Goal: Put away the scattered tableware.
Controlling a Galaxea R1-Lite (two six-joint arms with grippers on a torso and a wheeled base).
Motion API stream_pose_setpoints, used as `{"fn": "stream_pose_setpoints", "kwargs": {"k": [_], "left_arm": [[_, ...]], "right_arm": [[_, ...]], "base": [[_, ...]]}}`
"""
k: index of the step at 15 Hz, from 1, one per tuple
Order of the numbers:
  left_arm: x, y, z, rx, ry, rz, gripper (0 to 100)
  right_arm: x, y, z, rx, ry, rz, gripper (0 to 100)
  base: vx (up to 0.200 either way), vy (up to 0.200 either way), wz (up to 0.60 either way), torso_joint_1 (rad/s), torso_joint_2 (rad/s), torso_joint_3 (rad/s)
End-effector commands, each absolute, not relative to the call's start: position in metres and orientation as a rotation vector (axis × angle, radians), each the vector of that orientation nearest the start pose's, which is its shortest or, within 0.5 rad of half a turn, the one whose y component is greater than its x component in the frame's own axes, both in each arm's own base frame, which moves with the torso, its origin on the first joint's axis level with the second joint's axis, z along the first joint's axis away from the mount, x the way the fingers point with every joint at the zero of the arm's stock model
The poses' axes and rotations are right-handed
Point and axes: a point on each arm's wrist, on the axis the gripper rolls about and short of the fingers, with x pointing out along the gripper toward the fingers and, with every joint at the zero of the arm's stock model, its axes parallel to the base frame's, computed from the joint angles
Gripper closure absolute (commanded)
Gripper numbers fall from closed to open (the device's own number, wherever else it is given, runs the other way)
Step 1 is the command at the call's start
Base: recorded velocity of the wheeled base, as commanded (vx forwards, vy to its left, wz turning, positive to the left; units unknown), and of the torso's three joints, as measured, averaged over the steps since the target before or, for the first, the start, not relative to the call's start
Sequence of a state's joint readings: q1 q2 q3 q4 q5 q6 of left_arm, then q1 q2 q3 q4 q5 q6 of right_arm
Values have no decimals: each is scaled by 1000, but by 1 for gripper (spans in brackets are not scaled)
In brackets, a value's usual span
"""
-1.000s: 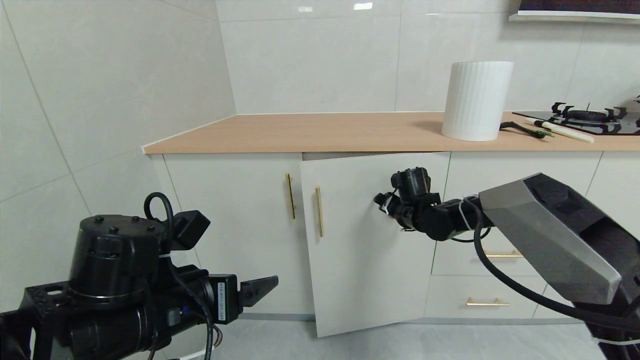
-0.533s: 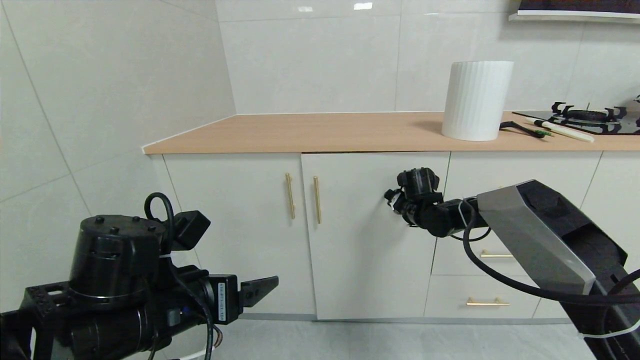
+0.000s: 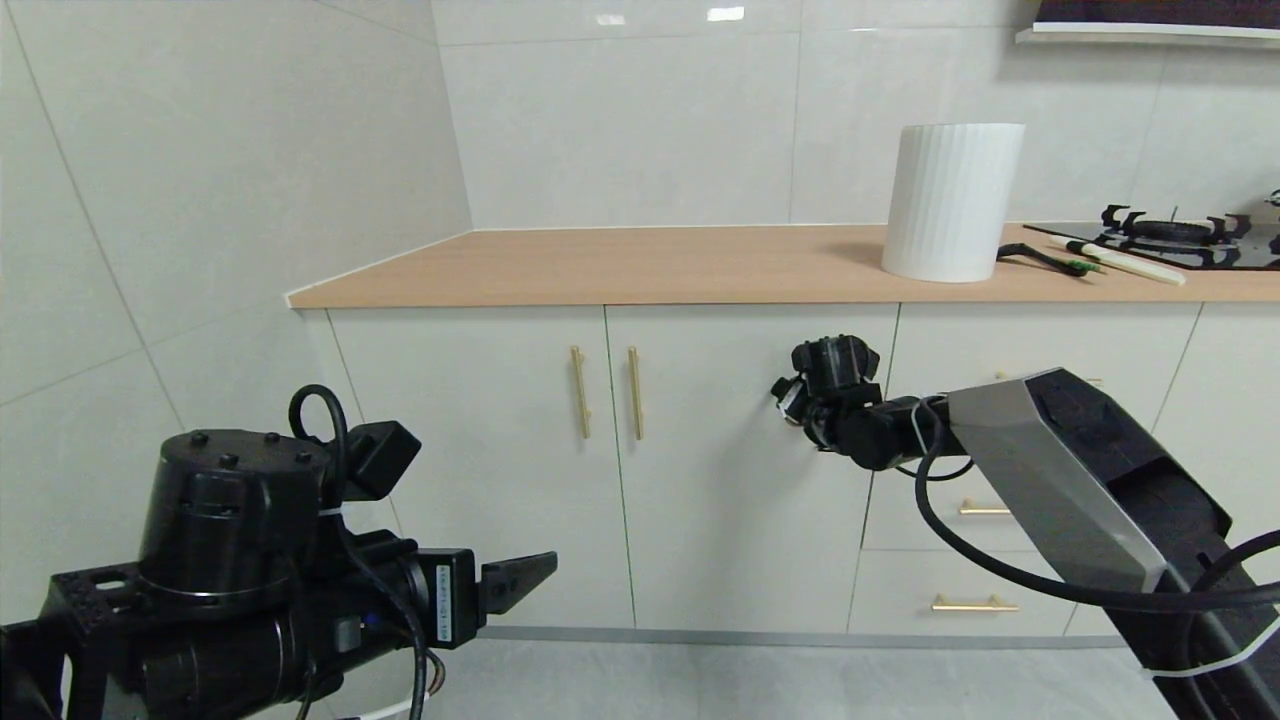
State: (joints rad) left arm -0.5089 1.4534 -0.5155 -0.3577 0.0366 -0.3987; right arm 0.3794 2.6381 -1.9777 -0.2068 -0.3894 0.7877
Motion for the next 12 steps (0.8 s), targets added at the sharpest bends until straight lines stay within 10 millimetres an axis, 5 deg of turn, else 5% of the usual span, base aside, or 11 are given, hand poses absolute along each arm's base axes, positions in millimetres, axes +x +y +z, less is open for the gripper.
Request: {"fn": "stream_pose_setpoints", "kwargs": {"k": [1, 6, 11, 12], "left_arm": [[188, -104, 145, -223, 645, -338, 0], [187, -103, 147, -226, 637, -341, 0], [181, -98, 164, -239, 559, -340, 0], [180, -86, 179, -242, 481, -316, 0]], "right_arm": [[501, 191, 57, 608, 383, -176, 0], [464, 194, 104, 595, 429, -131, 0], [374, 178, 186, 569, 456, 25, 0], [343, 169, 200, 498, 452, 51, 0]], "base": [[0, 0, 0, 0, 0, 0], [0, 0, 0, 0, 0, 0], [0, 0, 0, 0, 0, 0], [0, 0, 0, 0, 0, 0]]}}
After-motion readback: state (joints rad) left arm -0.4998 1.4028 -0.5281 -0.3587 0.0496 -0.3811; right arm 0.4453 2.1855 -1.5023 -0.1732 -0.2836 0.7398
